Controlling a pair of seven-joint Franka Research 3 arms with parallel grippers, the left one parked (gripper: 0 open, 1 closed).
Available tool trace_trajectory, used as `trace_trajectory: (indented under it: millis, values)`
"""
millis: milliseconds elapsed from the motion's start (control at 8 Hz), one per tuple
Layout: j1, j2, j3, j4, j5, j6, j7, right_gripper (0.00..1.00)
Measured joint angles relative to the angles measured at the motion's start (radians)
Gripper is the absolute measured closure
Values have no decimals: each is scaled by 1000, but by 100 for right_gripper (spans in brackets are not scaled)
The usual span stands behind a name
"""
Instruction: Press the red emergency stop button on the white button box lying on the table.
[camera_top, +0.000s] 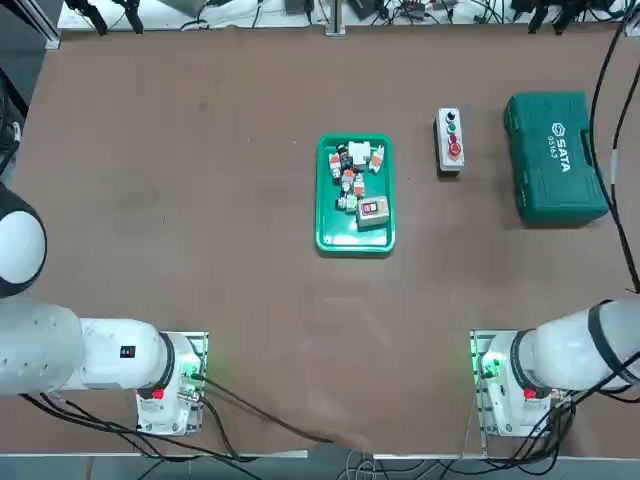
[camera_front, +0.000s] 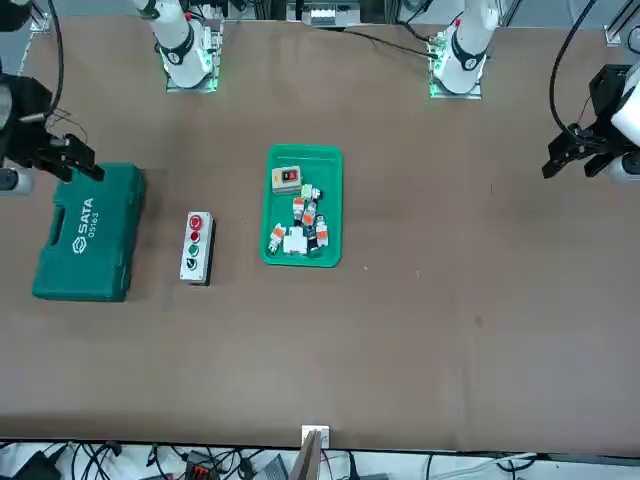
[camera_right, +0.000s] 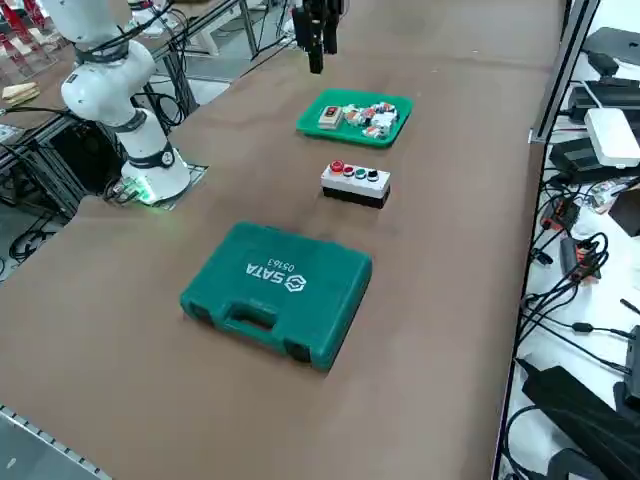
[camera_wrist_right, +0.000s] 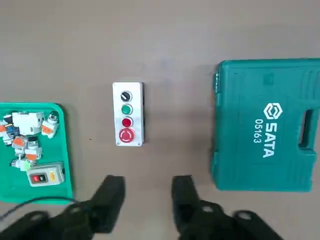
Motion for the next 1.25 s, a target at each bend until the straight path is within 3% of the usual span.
trace_trajectory:
  millis: [250,375,625,875,1250]
  values:
    - [0,1,0,0,0,-6,-1,86]
    - [0,3,0,0,0,-17,-1,98]
    - [7,16,1,-3,1,-36,5,99]
    - [66,27,4,-53,-4,-35,43,99]
    - [172,44,7,-204,-10,196,174,99]
